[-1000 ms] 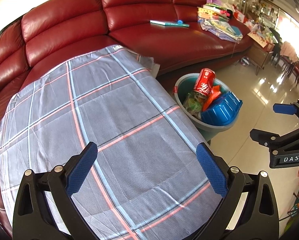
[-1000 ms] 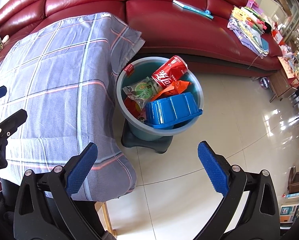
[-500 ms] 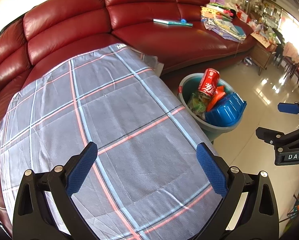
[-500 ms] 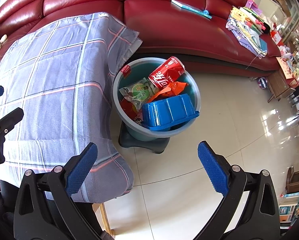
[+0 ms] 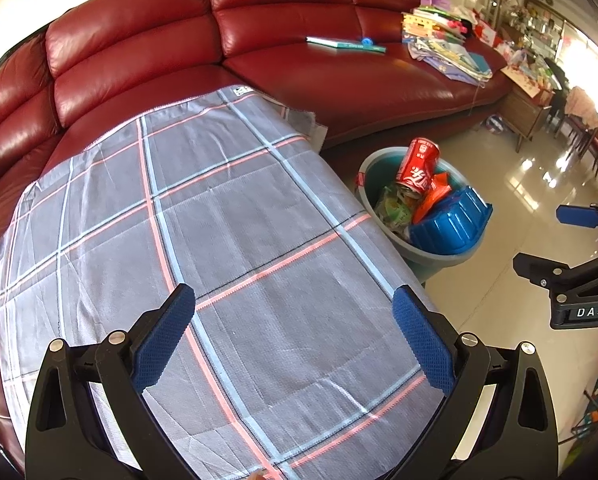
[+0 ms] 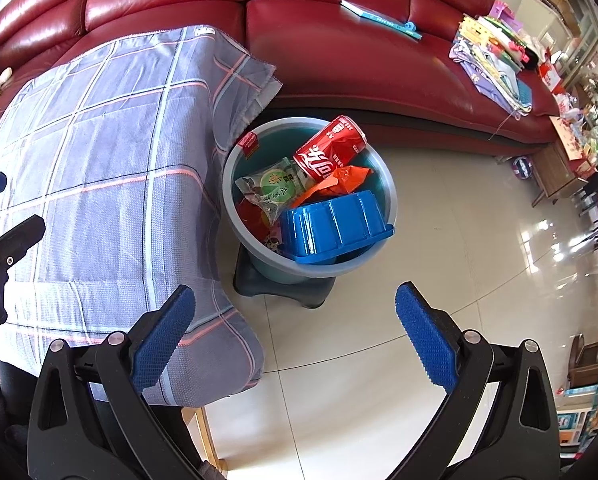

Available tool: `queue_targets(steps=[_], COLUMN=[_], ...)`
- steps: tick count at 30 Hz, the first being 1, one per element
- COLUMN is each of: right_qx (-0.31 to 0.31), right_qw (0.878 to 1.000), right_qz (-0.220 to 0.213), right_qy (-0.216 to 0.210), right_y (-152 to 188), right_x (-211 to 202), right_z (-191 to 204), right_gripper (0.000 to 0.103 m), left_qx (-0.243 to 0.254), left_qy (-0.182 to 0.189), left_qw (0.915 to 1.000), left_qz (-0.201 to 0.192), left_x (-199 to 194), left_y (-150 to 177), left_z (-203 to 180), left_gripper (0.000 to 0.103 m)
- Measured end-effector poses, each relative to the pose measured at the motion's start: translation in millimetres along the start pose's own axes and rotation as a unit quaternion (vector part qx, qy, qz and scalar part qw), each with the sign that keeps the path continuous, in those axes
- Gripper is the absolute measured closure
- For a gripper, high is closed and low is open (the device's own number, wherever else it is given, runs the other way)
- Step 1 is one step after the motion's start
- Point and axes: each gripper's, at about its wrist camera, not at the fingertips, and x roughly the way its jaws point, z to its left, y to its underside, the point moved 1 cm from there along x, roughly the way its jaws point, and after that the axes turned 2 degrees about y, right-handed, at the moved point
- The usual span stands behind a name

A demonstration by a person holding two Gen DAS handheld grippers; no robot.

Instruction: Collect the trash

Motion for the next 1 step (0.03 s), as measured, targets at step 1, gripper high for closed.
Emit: queue_targets(steps=[1], right_qx=[0.0], right_qw=[1.0], right_qz=[-0.001], right_qy=[0.001], right_y=[-0.1], right_x=[-0.7], right_z=[-0.3], right_gripper=[0.007], left_qx=[-0.001], left_qy=[0.001], left_qw=[1.0], left_qz=[0.0], left_x=[0.1], left_y=[0.3], left_z=[-0.1], left_gripper=[0.004])
